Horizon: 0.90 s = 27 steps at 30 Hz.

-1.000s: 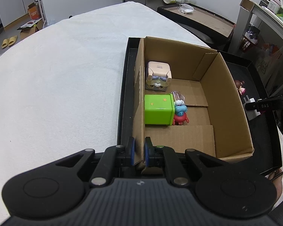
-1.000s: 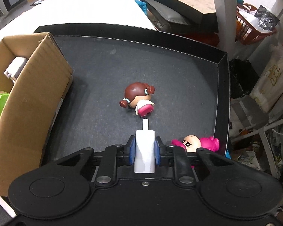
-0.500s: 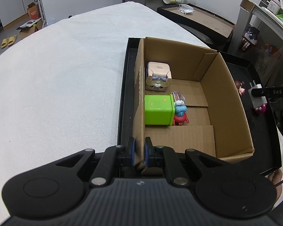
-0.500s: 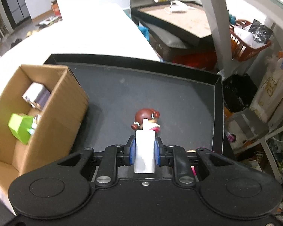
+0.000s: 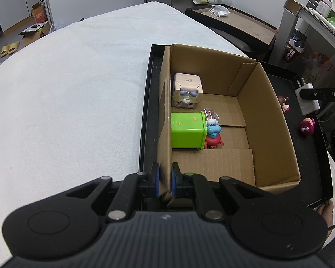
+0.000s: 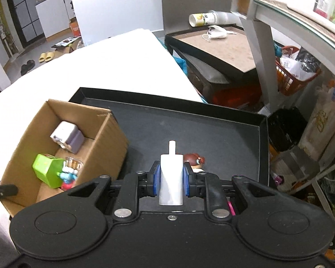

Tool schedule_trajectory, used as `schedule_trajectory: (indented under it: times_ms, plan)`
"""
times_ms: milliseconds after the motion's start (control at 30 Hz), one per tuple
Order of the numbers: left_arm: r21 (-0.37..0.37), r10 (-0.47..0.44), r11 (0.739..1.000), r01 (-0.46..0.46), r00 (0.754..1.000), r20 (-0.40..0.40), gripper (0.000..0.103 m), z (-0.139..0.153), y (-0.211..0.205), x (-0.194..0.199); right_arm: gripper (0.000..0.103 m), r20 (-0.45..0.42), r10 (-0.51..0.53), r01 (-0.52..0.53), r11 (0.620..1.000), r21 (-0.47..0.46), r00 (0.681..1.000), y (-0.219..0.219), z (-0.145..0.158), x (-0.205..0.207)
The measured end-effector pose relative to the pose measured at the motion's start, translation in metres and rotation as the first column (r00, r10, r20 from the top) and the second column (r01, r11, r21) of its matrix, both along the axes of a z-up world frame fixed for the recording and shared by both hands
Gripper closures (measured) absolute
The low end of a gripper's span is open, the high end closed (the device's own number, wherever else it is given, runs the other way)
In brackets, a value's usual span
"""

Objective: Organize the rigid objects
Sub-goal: 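Lift the white charger with the right gripper and carry it over the box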

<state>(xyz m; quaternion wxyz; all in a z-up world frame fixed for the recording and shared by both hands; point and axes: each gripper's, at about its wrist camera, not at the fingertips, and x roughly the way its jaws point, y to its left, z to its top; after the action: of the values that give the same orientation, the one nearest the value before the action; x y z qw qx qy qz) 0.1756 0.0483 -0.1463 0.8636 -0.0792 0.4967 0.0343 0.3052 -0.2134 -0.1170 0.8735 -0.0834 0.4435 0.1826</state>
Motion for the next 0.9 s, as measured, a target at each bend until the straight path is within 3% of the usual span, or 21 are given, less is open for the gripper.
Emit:
schedule_trajectory:
  times_ms: [900]
  plan:
    - [-0.006, -0.01, 1.0, 0.01, 1.0, 0.003, 0.093, 0.001, 0.002, -0.001, 0.083, 0.119, 0.072, -0.082, 0.993, 0.081, 0.99, 0.048, 0.031, -0.024]
